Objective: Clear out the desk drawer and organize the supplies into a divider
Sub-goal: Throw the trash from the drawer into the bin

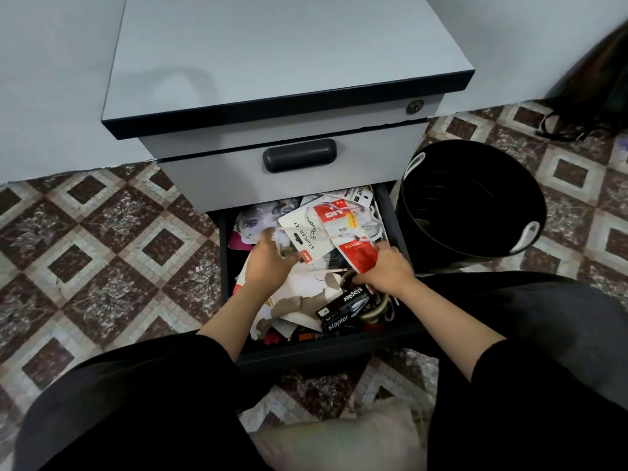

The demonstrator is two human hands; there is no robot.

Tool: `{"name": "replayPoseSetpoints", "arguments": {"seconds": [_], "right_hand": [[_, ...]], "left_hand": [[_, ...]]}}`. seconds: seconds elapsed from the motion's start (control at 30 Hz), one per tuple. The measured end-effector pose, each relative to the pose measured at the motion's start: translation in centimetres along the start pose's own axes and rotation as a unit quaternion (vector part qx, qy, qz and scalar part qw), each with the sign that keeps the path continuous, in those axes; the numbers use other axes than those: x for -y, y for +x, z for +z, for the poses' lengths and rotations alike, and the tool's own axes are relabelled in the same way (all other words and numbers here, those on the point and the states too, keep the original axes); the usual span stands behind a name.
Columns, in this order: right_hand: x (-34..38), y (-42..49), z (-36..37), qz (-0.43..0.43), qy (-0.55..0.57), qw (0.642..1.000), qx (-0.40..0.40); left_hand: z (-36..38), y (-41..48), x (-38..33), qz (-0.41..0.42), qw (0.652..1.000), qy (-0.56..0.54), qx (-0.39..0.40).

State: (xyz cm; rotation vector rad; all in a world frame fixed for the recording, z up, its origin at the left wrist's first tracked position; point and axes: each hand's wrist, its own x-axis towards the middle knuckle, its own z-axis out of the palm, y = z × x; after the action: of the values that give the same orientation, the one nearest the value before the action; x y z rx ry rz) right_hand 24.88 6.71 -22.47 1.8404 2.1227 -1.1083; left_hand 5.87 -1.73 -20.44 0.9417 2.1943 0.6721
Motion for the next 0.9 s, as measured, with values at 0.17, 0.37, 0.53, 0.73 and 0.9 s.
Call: {"name": "replayPoseSetpoints", "arguments": {"seconds": [0.17,0.37,0.53,0.73,0.9], "right_hand": [[0.3,-0.5,0.0,-0.020,0.037,0.999,0.011],[0.1,-0.4,-0.1,-0.018,0.065,0.998,-0.003],[0.5,-0.1,-0.3,-0.015,0.030,0.999,-0.012],[2.2,0.8,-0.8,-0.084,-0.102,0.991,-0.027],[2.9,2.5,-0.8,-0.097,-0.111,0.989,0.031]], "left_hand": [[0.4,1.1,0.2,-0.130,0.968,-0.213,0.002],[1.0,2.1,-1.1,-0.157,0.940,-0.296,0.060],[1.5,2.3,-1.7,-0.153,0.935,-0.307,0.090],[1.6,1.9,-2.7,-0.155,0.926,-0.332,0.089],[1.3,1.4,-3.2,-0.176,0.916,-0.351,0.083]]}}
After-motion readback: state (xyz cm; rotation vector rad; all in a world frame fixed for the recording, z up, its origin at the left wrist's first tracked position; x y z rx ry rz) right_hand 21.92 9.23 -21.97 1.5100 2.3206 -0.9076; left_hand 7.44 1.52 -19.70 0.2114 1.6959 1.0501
